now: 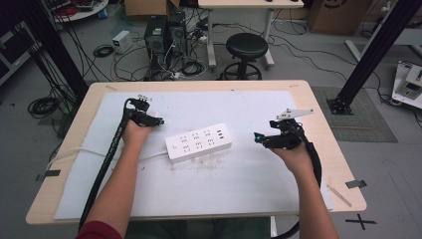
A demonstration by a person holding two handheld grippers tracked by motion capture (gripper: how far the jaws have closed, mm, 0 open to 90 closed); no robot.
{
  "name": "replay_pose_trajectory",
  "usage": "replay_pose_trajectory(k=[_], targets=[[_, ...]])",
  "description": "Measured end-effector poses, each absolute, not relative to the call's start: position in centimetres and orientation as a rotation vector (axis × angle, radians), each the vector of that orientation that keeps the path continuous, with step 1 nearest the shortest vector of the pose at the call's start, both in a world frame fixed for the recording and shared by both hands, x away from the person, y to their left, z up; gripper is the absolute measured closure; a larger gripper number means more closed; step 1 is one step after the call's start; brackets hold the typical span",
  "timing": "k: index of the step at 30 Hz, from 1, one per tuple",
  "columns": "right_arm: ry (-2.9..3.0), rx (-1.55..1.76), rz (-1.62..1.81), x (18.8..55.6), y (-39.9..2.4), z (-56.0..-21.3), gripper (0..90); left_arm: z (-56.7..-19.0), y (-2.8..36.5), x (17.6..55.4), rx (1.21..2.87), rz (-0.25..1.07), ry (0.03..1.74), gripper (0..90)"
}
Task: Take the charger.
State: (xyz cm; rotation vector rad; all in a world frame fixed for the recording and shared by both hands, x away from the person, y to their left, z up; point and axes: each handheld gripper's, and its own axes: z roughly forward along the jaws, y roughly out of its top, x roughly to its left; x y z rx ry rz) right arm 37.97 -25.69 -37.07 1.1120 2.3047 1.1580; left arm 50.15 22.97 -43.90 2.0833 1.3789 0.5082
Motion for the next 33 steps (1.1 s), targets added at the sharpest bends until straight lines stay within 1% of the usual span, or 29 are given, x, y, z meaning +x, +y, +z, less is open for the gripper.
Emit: replay_pose_trajectory(k=[4,9,10,12,13,14,23,24,30,33], targets=[[2.301,1.111,1.158,38.0,-25.7,-37.1,19.0,-43.9,23.0,50.1,2.079,0.512,1.385,26.4],[2.296,1.117,1.159,37.9,-25.7,-37.0,19.0,-43.8,22.9,49.9,2.074,0.509,1.401,30.3],[2.296,1.114,1.161,37.9,-25.7,-37.0,19.0,-43.7,22.9,49.9,2.081,0.509,1.396,31.7],[2.296,1.113,1.161,37.9,-25.7,-37.0,19.0,-43.6,22.9,49.8,2.083,0.505,1.390,39.5],[2.295,1.113,1.163,37.9,-25.7,-37.0,19.0,-43.6,22.9,49.7,2.088,0.506,1.379,39.5],[2.294,1.117,1.165,37.9,-25.6,-37.0,19.0,-43.6,22.9,49.7,2.087,0.508,1.378,42.3],[2.301,1.108,1.168,37.8,-25.6,-37.1,19.0,-43.5,22.9,49.6,2.110,0.511,1.354,42.5],[2.301,1.108,1.168,37.8,-25.6,-37.1,19.0,-43.3,22.8,49.4,2.131,0.541,1.324,42.5],[2.298,1.105,1.171,37.7,-25.7,-37.0,19.0,-42.1,23.3,48.5,2.079,0.526,1.274,42.5],[2.300,1.106,1.175,37.8,-25.6,-37.0,19.0,-41.3,23.4,48.1,2.084,0.529,1.238,42.5]])
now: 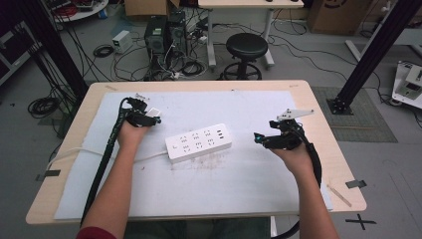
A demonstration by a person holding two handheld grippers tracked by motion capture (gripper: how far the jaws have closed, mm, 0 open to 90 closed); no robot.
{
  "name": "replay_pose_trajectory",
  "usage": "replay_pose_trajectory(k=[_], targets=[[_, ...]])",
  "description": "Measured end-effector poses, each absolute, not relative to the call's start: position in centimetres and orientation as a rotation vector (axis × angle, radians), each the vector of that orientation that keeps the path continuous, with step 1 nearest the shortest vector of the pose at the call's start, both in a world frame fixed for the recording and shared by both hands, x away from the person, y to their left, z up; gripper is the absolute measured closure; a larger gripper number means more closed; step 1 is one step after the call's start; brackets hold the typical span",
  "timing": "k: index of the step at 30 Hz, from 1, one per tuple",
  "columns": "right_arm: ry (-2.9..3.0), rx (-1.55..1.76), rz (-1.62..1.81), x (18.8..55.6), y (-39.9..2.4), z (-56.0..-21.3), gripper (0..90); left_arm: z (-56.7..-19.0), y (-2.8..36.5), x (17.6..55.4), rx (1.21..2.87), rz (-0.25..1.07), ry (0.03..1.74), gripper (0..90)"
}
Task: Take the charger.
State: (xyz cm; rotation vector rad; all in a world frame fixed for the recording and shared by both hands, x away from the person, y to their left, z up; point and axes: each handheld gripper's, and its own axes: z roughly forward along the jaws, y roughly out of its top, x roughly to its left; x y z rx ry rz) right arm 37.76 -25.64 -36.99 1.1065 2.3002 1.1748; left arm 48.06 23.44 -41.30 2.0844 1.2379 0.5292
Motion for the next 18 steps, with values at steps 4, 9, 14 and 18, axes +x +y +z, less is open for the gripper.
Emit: replay_pose_trajectory(k=[4,9,14,18], targets=[[2.304,1.099,1.176,37.6,-25.6,-36.7,19.1,-39.4,23.8,46.5,2.042,0.555,1.145,42.5],[2.306,1.077,1.187,37.4,-25.4,-36.2,19.1,-37.7,24.0,44.6,2.041,0.579,1.047,42.5],[2.310,1.053,1.201,37.2,-25.3,-35.7,19.0,-36.3,23.8,42.7,2.077,0.544,0.946,42.5],[2.315,1.040,1.218,36.7,-25.1,-34.9,19.1,-35.6,23.5,41.1,2.102,0.511,0.866,42.5]])
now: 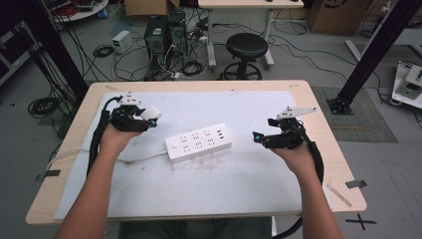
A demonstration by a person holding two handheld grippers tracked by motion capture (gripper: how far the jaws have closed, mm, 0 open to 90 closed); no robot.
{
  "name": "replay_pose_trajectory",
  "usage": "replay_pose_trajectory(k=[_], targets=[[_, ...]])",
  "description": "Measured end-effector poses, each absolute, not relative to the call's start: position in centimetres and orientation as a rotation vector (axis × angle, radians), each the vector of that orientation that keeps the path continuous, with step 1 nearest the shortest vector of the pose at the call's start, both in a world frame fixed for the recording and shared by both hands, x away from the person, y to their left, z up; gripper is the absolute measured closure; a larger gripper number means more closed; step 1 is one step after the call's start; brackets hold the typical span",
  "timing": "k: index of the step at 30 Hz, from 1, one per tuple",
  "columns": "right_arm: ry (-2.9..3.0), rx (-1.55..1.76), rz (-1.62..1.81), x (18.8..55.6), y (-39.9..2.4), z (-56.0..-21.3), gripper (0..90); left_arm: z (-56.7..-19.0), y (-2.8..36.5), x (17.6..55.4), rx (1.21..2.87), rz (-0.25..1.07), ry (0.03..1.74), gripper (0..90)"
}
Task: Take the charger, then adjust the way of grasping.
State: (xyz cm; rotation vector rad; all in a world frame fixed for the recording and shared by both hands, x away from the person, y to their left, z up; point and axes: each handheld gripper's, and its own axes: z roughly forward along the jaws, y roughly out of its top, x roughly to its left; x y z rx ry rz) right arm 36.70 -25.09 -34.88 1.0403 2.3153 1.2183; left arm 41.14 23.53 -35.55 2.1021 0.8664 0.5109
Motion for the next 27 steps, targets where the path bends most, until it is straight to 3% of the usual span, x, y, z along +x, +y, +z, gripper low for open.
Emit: replay_pose_trajectory(k=[10,27], targets=[[2.335,1.012,1.237,35.9,-24.8,-33.7,19.0,-34.2,22.4,37.6,2.132,0.471,0.655,42.5],[2.381,1.004,1.238,36.4,-24.3,-33.5,19.0,-35.2,19.7,37.1,2.176,0.413,0.466,42.5]])
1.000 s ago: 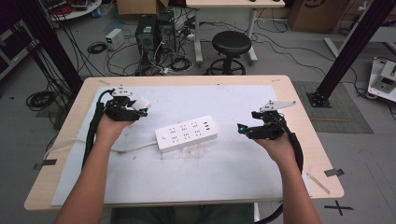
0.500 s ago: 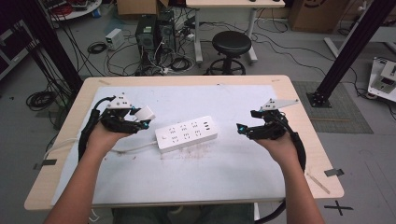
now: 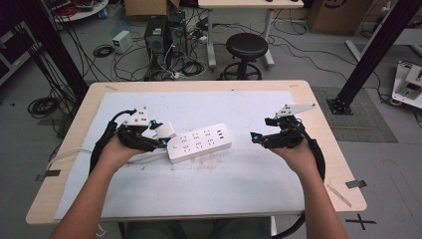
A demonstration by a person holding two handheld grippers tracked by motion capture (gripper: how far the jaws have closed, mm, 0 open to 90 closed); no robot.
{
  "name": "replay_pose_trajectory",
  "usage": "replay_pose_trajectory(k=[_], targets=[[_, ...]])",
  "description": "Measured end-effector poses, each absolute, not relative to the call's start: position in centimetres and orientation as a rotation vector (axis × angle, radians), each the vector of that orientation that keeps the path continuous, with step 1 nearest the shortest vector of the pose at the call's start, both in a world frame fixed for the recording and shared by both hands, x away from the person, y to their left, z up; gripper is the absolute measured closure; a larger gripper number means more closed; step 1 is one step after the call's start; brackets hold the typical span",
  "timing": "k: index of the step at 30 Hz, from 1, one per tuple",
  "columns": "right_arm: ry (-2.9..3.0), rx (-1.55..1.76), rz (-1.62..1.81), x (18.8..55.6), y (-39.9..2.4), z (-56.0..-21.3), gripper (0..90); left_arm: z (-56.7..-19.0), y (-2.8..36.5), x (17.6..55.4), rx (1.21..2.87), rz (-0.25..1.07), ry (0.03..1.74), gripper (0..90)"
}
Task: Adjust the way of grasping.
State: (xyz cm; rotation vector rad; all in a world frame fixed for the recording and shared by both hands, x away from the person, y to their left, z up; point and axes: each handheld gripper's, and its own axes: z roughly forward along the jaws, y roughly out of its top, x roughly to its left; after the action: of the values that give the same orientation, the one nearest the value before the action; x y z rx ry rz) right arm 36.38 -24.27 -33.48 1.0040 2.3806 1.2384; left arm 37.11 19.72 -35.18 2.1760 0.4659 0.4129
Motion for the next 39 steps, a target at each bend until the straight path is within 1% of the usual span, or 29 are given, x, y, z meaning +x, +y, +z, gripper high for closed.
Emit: replay_pose_trajectory(k=[3,8,12,23,31,39], targets=[[2.393,0.994,1.244,36.4,-23.6,-33.2,19.1,-35.2,18.8,37.0,2.173,0.429,0.424,42.5],[2.430,0.973,1.252,36.5,-22.3,-33.2,19.0,-35.5,17.5,36.7,2.178,0.420,0.367,42.5],[2.493,0.948,1.270,36.5,-20.4,-33.4,19.0,-36.2,16.1,36.4,2.169,0.411,0.310,42.5],[2.594,0.942,1.312,37.0,-17.8,-33.9,19.0,-37.4,14.1,36.0,2.150,0.413,0.206,42.5],[2.671,0.953,1.348,37.4,-16.3,-34.6,19.0,-37.6,13.6,35.7,2.146,0.419,0.182,42.5],[2.720,0.967,1.395,37.9,-14.9,-35.5,19.0,-38.3,13.2,35.4,2.131,0.462,0.171,42.5]])
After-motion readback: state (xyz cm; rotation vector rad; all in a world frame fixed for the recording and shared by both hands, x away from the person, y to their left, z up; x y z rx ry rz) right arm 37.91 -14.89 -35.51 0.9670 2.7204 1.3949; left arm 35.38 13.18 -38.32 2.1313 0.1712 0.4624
